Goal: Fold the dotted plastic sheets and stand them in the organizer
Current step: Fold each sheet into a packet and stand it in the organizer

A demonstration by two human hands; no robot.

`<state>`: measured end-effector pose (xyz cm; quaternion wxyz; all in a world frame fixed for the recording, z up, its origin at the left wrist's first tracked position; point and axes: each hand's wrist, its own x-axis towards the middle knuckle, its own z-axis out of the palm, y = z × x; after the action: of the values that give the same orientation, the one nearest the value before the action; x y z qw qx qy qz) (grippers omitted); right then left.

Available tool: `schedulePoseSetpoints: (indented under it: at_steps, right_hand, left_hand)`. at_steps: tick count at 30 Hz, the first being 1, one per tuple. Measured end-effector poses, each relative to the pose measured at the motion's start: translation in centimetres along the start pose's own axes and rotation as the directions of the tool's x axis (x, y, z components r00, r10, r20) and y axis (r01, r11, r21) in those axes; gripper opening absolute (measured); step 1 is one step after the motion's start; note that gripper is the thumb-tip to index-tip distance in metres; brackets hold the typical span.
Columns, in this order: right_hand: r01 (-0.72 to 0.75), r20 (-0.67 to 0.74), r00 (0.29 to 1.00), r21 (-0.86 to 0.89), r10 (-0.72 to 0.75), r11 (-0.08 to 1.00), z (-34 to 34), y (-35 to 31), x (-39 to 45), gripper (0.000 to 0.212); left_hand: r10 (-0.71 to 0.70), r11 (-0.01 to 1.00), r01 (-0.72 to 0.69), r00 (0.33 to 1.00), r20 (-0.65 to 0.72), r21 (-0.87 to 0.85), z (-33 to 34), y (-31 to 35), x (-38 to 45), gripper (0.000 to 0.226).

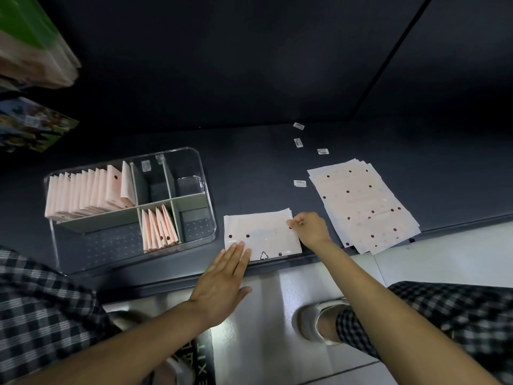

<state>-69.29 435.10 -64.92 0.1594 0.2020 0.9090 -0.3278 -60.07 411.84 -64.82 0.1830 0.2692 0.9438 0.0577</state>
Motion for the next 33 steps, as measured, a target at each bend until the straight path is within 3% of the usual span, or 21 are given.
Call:
schedulePoseSetpoints:
  at_steps: [5, 7, 8, 10, 12, 14, 15, 19, 24, 27, 30, 33]
  right_hand:
    - [-0.008, 0.006, 1.000, 0.004, 0.008, 1.000, -0.2, -0.4, -0.4, 0.022]
    - [0.036, -0.074, 0.996, -0.034, -0.038, 0.999, -0.2, -0.5, -1.6, 0.021]
    - [0.114, -0.161, 0.978, -0.118, -0.132, 0.986, -0.1, -0.5, -2.6, 0.022]
    - [0.388, -0.248, 0.843, -0.336, -0.478, 0.859, 0.5, -0.1, -4.8, 0.025]
    - [0.649, -0.091, 0.631, -0.482, -0.770, 0.589, 1.6, 0.4, -6.7, 0.032]
    - [0.761, 0.134, 0.481, -0.556, -0.867, 0.336, 3.1, 1.4, -7.8, 0.043]
    - [0.775, 0.215, 0.460, -0.570, -0.862, 0.271, 3.7, 2.0, -8.2, 0.048]
    - [0.738, 0.311, 0.520, -0.633, -0.795, 0.235, 2.2, 5.3, -7.6, 0.053]
    - [0.686, 0.293, 0.586, -0.676, -0.755, 0.270, -1.4, 7.9, -6.8, 0.047]
    - [0.676, 0.143, 0.573, -0.639, -0.807, 0.367, -1.4, 6.9, -6.6, 0.038]
    - [0.707, 0.016, 0.511, -0.577, -0.860, 0.409, -0.7, 5.4, -6.1, 0.017]
    - [0.720, 0.033, 0.512, -0.561, -0.859, 0.408, -0.5, 4.8, -5.6, 0.028]
  left_hand:
    - [0.055, 0.995, -0.059, 0.997, 0.057, 0.084, -0.1, -0.5, 0.0, 0.069]
    - [0.065, 0.992, -0.071, 0.996, 0.065, 0.107, -0.2, -0.5, 0.1, 0.069]
    - [0.067, 0.989, -0.075, 0.995, 0.070, 0.124, -0.2, -0.6, 0.1, 0.069]
    - [0.065, 0.986, -0.077, 0.995, 0.080, 0.151, -0.2, -0.5, 0.2, 0.070]
    - [0.064, 0.983, -0.077, 0.995, 0.081, 0.165, -0.2, -0.6, 0.2, 0.070]
    - [0.067, 0.982, -0.080, 0.995, 0.077, 0.171, -0.2, -0.7, 0.3, 0.070]
    - [0.071, 0.982, -0.083, 0.995, 0.075, 0.170, -0.3, -0.7, 0.4, 0.070]
    - [0.085, 0.982, -0.095, 0.994, 0.069, 0.162, -0.4, -0.9, 0.5, 0.069]
    - [0.105, 0.982, -0.110, 0.994, 0.040, 0.155, -0.2, -1.3, 0.6, 0.068]
    - [0.108, 0.986, -0.108, 0.994, 0.011, 0.127, -0.2, -1.6, 0.8, 0.064]
    - [0.114, 0.990, -0.112, 0.993, -0.023, 0.085, -0.7, -1.9, 1.1, 0.060]
    - [0.108, 0.992, -0.106, 0.994, -0.024, 0.070, -1.0, -2.0, 1.4, 0.057]
